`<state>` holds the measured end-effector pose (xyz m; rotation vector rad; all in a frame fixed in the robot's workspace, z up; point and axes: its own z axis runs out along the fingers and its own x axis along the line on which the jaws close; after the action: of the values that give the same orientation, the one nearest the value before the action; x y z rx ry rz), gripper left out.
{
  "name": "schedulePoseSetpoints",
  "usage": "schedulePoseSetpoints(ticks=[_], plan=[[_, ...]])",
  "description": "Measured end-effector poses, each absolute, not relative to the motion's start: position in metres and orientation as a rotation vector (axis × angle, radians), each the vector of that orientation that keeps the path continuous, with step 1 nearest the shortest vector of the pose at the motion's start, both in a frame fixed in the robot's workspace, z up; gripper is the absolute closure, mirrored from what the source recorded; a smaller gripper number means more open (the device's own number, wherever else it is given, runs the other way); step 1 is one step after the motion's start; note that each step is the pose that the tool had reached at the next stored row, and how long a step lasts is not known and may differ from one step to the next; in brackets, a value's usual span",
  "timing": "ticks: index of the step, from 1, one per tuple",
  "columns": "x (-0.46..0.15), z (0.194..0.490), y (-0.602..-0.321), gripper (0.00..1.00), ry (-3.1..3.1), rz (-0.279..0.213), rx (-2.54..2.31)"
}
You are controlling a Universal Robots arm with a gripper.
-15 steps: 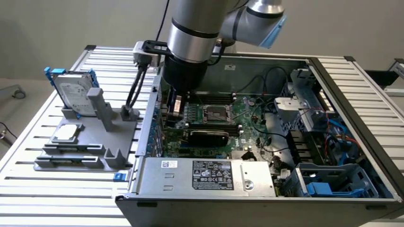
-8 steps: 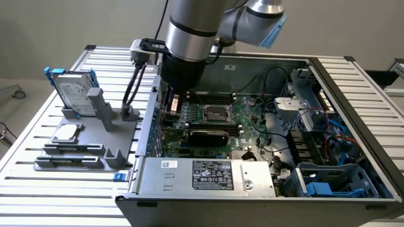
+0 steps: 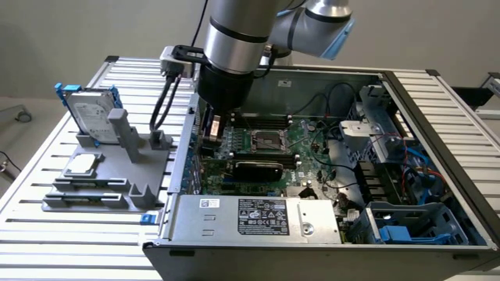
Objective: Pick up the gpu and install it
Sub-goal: 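Press down on the gpu until it lock into place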
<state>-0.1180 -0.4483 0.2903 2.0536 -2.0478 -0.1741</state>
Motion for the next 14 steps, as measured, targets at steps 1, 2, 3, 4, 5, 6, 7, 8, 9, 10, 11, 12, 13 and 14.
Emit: schedulePoseSetpoints(ticks=[1, 2, 3, 4, 5, 6, 7, 8, 9, 10, 11, 12, 13, 14], plan=[[-0.1181, 0.2903, -0.4483, 0.89, -2.047, -0.173, 2.053], [-0.1182, 0.2904, -0.4482, 0.89, -2.047, -0.172, 2.052], [-0.1182, 0.2904, -0.4482, 0.89, -2.046, -0.171, 2.051], [-0.1183, 0.2904, -0.4482, 0.89, -2.046, -0.171, 2.051], [-0.1183, 0.2904, -0.4482, 0.89, -2.046, -0.171, 2.051], [-0.1185, 0.2904, -0.4482, 0.89, -2.046, -0.17, 2.05], [-0.1187, 0.2904, -0.4482, 0.89, -2.046, -0.171, 2.05], [-0.1188, 0.2904, -0.4482, 0.89, -2.046, -0.171, 2.05], [-0.1189, 0.2904, -0.4482, 0.89, -2.046, -0.172, 2.049], [-0.119, 0.2904, -0.4482, 0.89, -2.045, -0.172, 2.049], [-0.1191, 0.2904, -0.4481, 0.89, -2.045, -0.173, 2.048], [-0.1192, 0.2903, -0.4481, 0.89, -2.045, -0.174, 2.048], [-0.1192, 0.2903, -0.448, 0.89, -2.045, -0.174, 2.047], [-0.1192, 0.2903, -0.448, 0.89, -2.044, -0.175, 2.047]])
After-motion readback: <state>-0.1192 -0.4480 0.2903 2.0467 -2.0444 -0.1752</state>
